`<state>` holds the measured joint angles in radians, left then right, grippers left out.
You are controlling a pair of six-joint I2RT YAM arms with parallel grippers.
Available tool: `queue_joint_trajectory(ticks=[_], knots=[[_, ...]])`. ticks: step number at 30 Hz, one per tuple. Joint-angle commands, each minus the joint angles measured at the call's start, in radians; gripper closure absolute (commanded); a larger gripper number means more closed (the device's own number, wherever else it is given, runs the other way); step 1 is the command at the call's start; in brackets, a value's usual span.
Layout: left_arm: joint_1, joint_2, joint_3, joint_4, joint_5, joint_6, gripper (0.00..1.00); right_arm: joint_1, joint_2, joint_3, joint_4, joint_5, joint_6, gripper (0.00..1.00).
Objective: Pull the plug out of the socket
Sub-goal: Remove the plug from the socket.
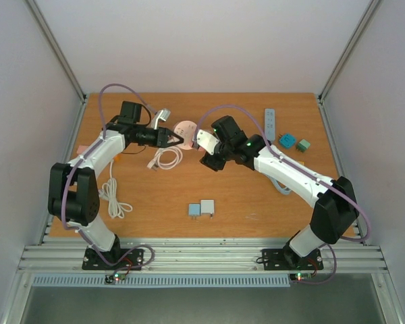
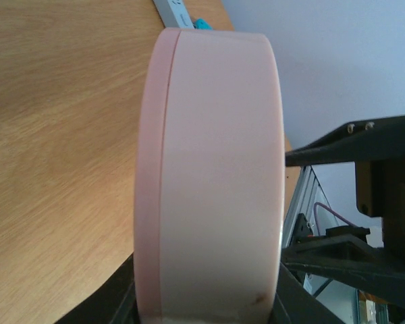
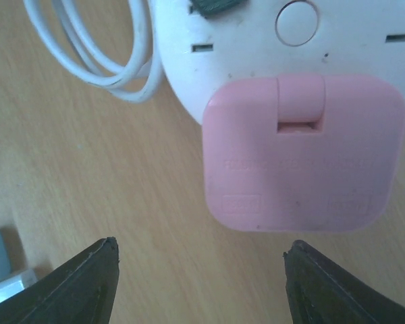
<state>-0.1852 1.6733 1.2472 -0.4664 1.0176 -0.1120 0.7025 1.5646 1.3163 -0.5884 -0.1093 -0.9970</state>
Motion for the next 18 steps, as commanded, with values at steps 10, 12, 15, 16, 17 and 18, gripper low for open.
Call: queue_joint_trajectory(ticks=[10,12,15,16,17,18], knots=[[-0.034,0.031,0.027,0.004,0.091,0.073,1.00,0.043,0.014,-0.026,0.122,0.192,-0.020,0.29],[-0.038,0.030,0.029,-0.006,0.097,0.081,1.00,0.046,0.026,-0.026,0.129,0.217,-0.022,0.29],[-0.042,0.031,0.032,-0.018,0.105,0.100,0.99,0.046,0.035,-0.024,0.135,0.234,-0.021,0.28],[-0.043,0.031,0.033,-0.019,0.108,0.101,0.99,0.046,0.037,-0.020,0.133,0.233,-0.022,0.28],[-0.043,0.032,0.034,-0.020,0.113,0.101,0.99,0.045,0.041,-0.020,0.132,0.234,-0.021,0.28],[-0.045,0.032,0.034,-0.020,0.115,0.101,0.99,0.046,0.044,-0.020,0.132,0.233,-0.021,0.28]])
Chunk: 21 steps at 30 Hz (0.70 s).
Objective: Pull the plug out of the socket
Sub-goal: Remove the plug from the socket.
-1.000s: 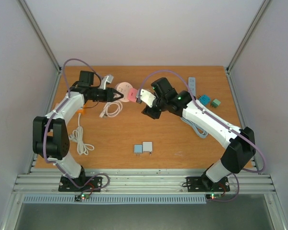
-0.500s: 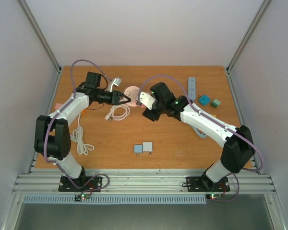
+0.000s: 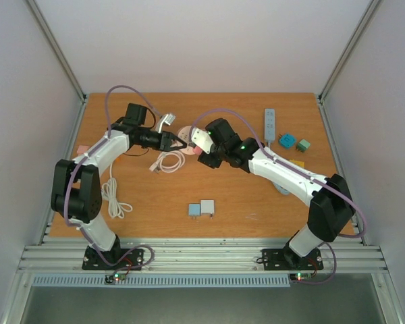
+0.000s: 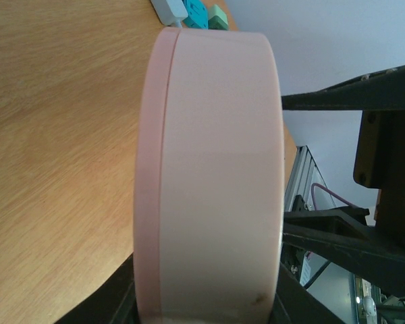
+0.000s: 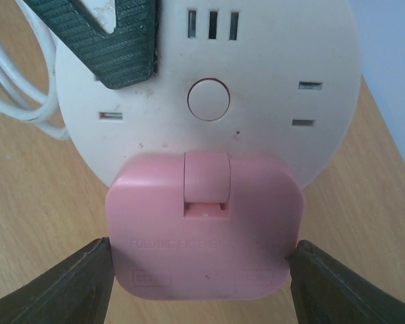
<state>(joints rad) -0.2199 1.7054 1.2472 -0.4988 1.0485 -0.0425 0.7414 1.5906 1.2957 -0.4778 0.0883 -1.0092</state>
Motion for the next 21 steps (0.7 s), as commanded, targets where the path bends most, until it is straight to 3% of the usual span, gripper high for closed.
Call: queue_joint_trajectory(ticks=[1,15,21], knots=[[-0.011,0.002,0.035,0.012,0.089,0.032,1.00,0.006,0.020,0.000,0.022,0.035,-0.009,0.28],[-0.017,0.011,0.044,-0.012,0.123,0.039,1.00,0.007,-0.003,-0.008,-0.007,-0.069,0.006,0.21],[-0.018,0.011,0.044,-0.013,0.123,0.039,1.00,0.007,0.001,-0.004,-0.001,-0.040,0.011,0.30]])
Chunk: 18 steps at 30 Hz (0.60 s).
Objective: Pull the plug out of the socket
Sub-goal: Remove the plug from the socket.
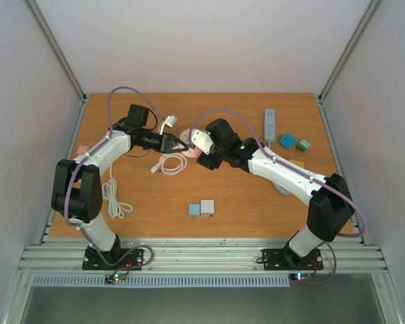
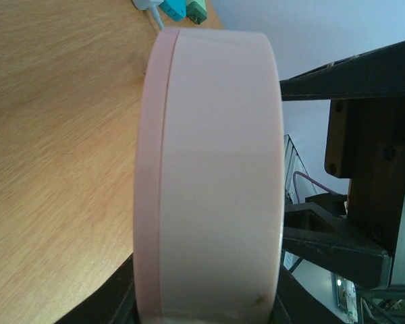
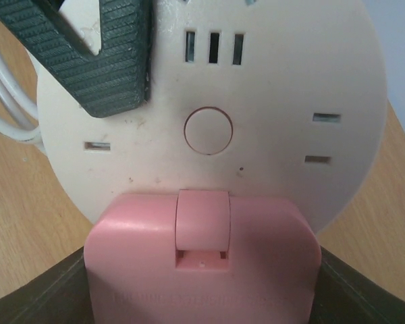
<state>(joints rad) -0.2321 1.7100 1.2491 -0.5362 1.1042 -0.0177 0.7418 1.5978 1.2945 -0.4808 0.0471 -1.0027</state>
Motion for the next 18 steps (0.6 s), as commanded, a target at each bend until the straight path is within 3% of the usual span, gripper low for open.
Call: queue_joint_trajectory(ticks=[1,8,14,18], knots=[[-0.005,0.007,0.042,0.026,0.066,0.015,1.00,0.006,-0.008,-0.003,0.002,0.003,0.004,0.32],[-0.005,0.004,0.042,0.024,0.026,0.015,1.00,0.006,-0.009,0.014,-0.037,-0.036,0.006,0.53],[-0.005,-0.019,0.019,0.063,-0.062,0.015,1.00,0.001,-0.011,0.038,-0.103,-0.170,0.026,0.57],[-0.006,-0.006,0.024,0.071,-0.072,0.003,1.00,0.000,-0.007,0.033,-0.081,-0.121,0.022,0.62]])
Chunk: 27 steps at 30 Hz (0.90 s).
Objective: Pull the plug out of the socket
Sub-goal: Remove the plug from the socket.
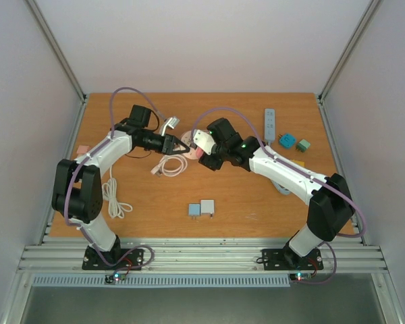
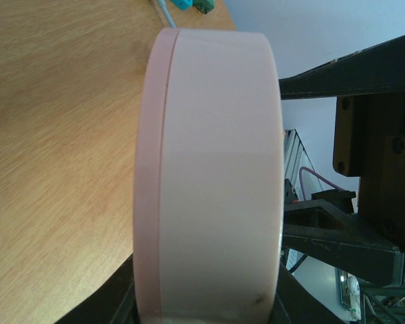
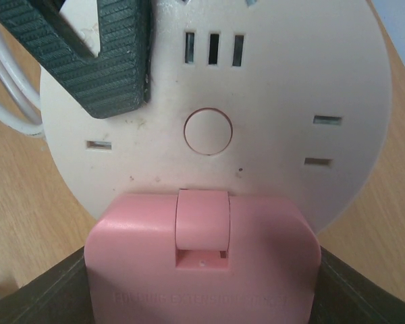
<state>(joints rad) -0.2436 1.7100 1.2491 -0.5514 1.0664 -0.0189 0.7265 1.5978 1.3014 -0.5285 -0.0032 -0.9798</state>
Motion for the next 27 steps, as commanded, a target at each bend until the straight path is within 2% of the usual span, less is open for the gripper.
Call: queue_joint_trajectory(ticks=[1,7,12,17,22,27], knots=[[0.006,0.002,0.029,0.083,-0.031,-0.001,1.00,0.016,-0.008,0.016,-0.016,-0.033,-0.005,0.63],[0.007,0.052,0.037,0.106,0.023,-0.070,0.99,0.021,-0.022,-0.023,0.074,0.127,-0.020,0.67],[0.006,0.061,0.044,0.093,0.037,-0.072,0.99,0.023,-0.019,-0.030,0.097,0.165,-0.020,0.69],[0.006,0.058,0.044,0.081,-0.004,-0.057,0.99,0.022,-0.024,-0.021,0.074,0.122,-0.006,0.70],[0.006,0.020,0.026,0.075,-0.051,0.009,1.00,0.011,-0.035,0.015,-0.030,-0.087,0.016,0.72],[0.006,-0.025,-0.001,0.092,-0.069,0.082,0.99,-0.005,-0.029,0.035,-0.086,-0.159,0.021,0.72]])
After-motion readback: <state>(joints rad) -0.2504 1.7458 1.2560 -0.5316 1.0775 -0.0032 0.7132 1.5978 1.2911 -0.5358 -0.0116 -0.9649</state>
